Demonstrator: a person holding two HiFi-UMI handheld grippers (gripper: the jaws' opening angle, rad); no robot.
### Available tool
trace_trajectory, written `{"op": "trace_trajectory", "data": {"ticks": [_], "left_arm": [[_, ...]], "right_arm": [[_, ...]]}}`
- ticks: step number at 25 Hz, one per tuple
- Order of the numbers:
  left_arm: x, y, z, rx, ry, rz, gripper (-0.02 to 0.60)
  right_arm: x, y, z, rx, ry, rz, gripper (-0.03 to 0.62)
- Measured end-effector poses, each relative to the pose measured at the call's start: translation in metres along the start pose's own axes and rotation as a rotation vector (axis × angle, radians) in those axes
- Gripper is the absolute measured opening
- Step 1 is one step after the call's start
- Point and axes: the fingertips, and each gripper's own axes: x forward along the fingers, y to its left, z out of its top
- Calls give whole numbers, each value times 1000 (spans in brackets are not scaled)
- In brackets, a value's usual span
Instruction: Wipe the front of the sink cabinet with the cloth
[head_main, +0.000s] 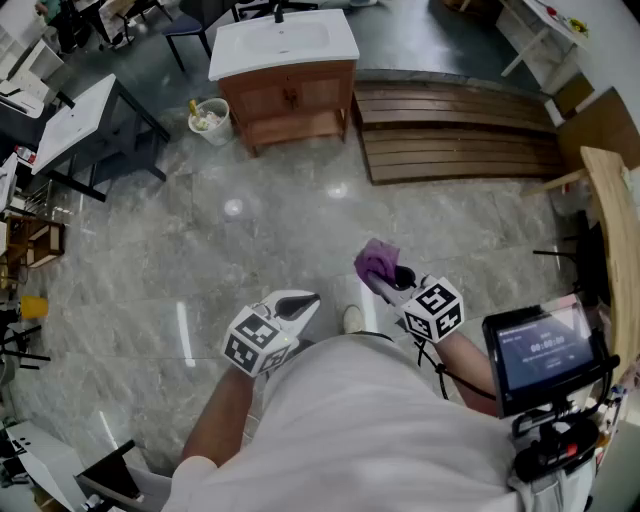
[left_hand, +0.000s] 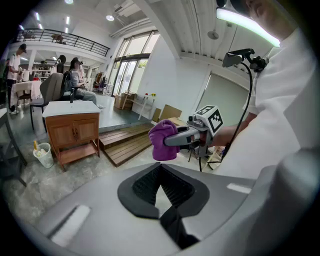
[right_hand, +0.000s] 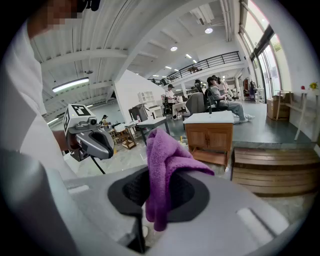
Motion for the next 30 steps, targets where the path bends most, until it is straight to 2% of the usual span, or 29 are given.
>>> {"op": "trace_trajectory", "data": {"ticks": [5,9,14,21,25,30], "left_arm": [[9,3,24,-13,-57,10,5],[41,29,47,-14,-33,-14,5],[65,118,70,-24,-17,-34,5],[53,246,105,44,20,-123,5],[44,306,114,95,68,-187,5],[48,368,129,60,71,-185,5]], "right_arm": [[-2,-23,-3,-1,23,-14,72],[18,-72,4,22,41,-11,72],[80,-132,25,72,53,-34,72],[176,-194,63,152,88,-189,72],[232,-235,85,222,92,-271,72],[286,-302,111,296,97,-334,72]]}}
